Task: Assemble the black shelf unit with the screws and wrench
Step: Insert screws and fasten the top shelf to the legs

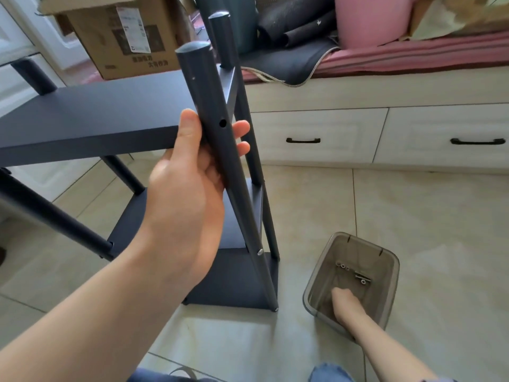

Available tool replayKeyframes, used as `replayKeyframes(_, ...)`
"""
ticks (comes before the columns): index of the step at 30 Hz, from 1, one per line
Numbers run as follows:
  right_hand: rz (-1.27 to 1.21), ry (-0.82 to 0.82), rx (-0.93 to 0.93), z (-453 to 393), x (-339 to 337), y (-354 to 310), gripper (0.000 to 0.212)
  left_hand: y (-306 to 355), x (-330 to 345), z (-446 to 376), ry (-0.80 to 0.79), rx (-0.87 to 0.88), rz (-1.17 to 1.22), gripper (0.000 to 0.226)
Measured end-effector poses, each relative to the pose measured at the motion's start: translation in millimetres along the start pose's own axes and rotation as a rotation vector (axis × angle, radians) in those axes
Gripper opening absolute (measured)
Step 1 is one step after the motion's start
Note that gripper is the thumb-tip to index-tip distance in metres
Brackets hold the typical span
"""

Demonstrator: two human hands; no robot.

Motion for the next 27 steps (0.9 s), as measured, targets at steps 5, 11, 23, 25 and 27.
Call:
replayKeyframes(5, 0.053, -0.069, -0.088, 0, 6, -15, 0.013, 0, 0, 2, -0.021, -0.007, -0.008, 0.037)
replayKeyframes(11, 0.116, -0.073, -0.146, 13, 3, -24, 0.023, 2, 0, 3, -0.022, -0.022, 0.021, 0.034)
replayKeyframes(23, -0.052, 0.188, -0.390, 97, -125, -85, 0.016, 6, -2, 15, -0.079, -0.109, 0.052, 0.041)
replayKeyframes(25, -0.108, 0.262, -0.420, 127, -152, -99, 0.008, 9, -1, 17, -0.089, -0.123, 0.041, 0.042)
replayKeyframes(27, -0.200, 0.308, -0.440, 159, -178, -116, 0.006, 11, -1, 18, -0.091, -0.138, 0.040, 0.040)
Point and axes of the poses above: each hand's wrist, its own z-axis away from the middle knuckle, its own x-axis out of the palm, y = z × x, the point moved 3 cm from there along -z, towards the middle knuckle, and after that the axes turned 9 degrees about -x, right-handed, at the moved point
